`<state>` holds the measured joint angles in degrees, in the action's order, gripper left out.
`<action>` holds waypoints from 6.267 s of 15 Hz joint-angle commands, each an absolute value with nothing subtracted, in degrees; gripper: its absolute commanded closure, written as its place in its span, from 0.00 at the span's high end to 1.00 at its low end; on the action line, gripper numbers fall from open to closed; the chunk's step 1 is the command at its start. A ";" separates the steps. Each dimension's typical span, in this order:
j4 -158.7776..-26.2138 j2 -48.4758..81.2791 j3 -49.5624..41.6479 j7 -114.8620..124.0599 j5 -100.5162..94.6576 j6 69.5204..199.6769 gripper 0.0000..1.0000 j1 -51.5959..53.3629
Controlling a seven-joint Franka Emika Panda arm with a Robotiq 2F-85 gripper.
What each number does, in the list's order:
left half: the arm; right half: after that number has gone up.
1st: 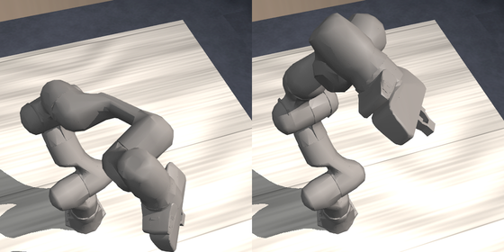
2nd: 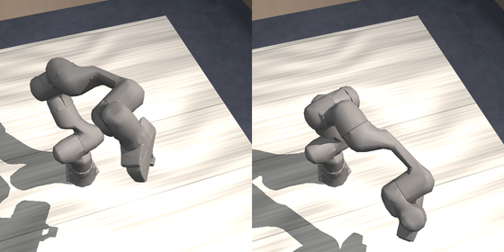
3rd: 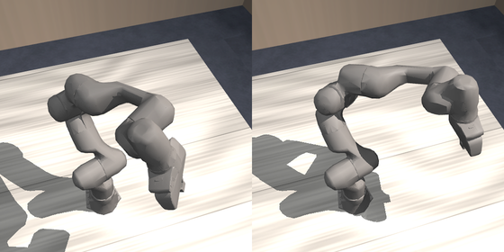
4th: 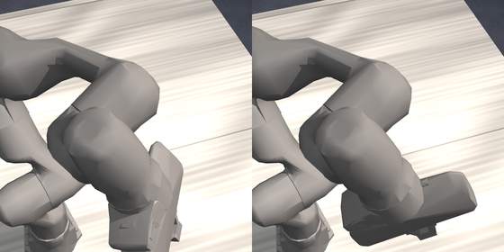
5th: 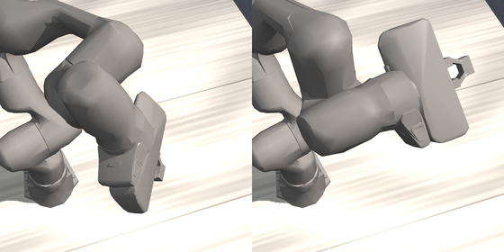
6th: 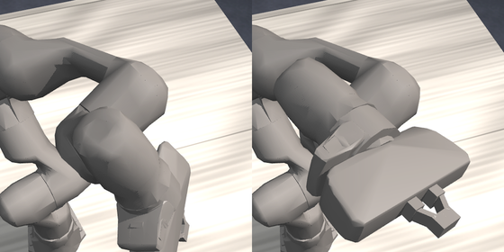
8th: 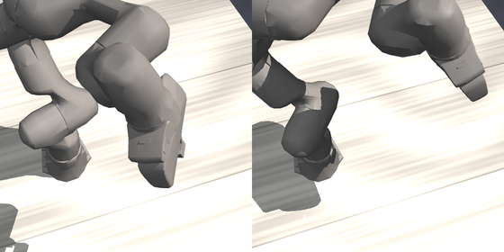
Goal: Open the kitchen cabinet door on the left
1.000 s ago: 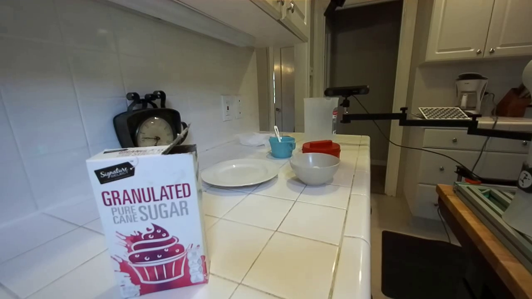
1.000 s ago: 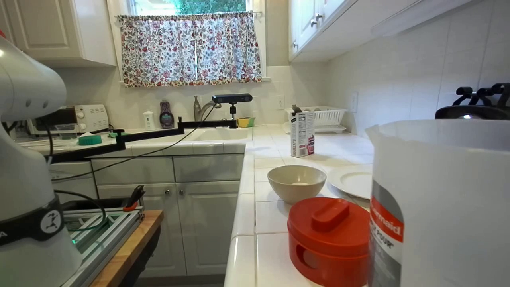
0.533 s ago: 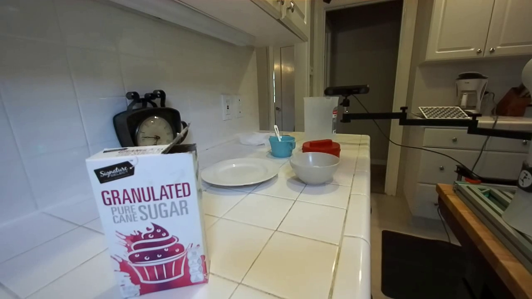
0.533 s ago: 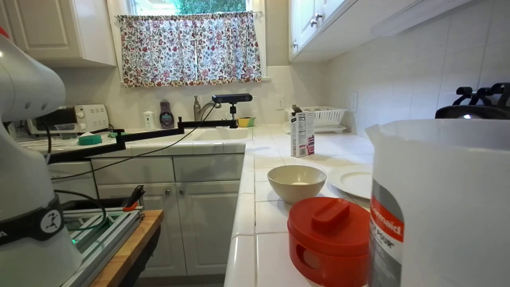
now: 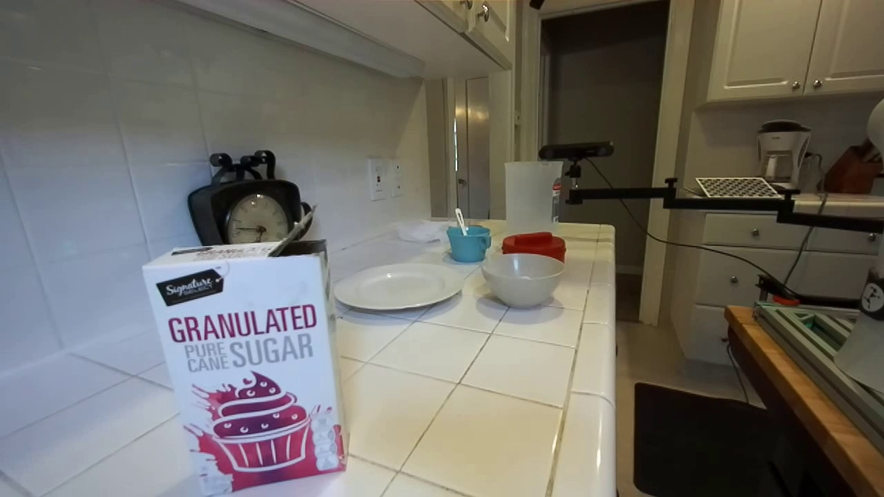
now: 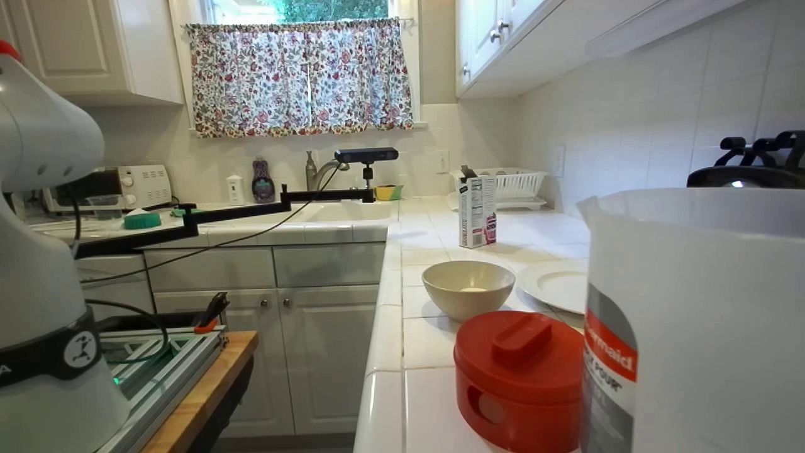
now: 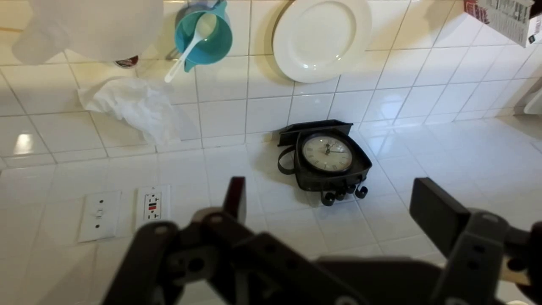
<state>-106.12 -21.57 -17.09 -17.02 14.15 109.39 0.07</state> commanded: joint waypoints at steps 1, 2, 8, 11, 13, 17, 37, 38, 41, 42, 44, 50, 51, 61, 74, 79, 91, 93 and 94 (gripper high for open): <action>-104.94 -20.55 -16.72 -19.93 16.35 108.39 1.00 -0.80; -103.79 -20.03 -17.55 -21.12 17.64 108.21 1.00 -0.57; -96.96 -17.13 -22.40 -29.38 23.64 105.04 1.00 -0.36; -93.91 -15.16 -23.96 -32.18 25.68 102.57 1.00 -0.73; -92.31 -13.35 -24.40 -34.47 26.85 102.77 1.00 -1.01; -88.70 -8.71 -25.26 -42.33 31.96 103.87 1.00 -1.85; -86.79 -3.75 -19.88 -53.02 37.26 104.93 1.00 -8.87; -86.75 -3.66 -19.88 -53.92 37.93 105.18 1.00 -8.95; -86.48 -3.18 -19.92 -55.93 39.73 105.31 1.00 -9.41; -86.41 -3.02 -19.87 -56.58 39.93 105.43 1.00 -9.60; -86.18 -2.53 -19.93 -58.88 41.18 105.44 1.00 -9.92; -85.20 -0.72 -19.64 -65.00 46.30 104.52 1.00 -10.81; -85.11 -0.47 -19.45 -65.59 46.82 104.54 1.00 -10.95; -83.44 1.30 -18.97 -69.06 48.26 103.50 1.00 -12.42; -82.15 3.19 -17.58 -73.32 50.02 102.81 0.76 -14.07; -82.28 2.67 -17.50 -73.86 50.63 101.99 0.58 -14.41; -83.82 1.39 -17.13 -75.02 49.54 102.37 0.21 -15.12; -84.45 0.67 -17.08 -75.31 49.13 102.29 0.25 -15.10; -84.84 0.26 -17.07 -75.47 48.90 102.36 0.25 -15.08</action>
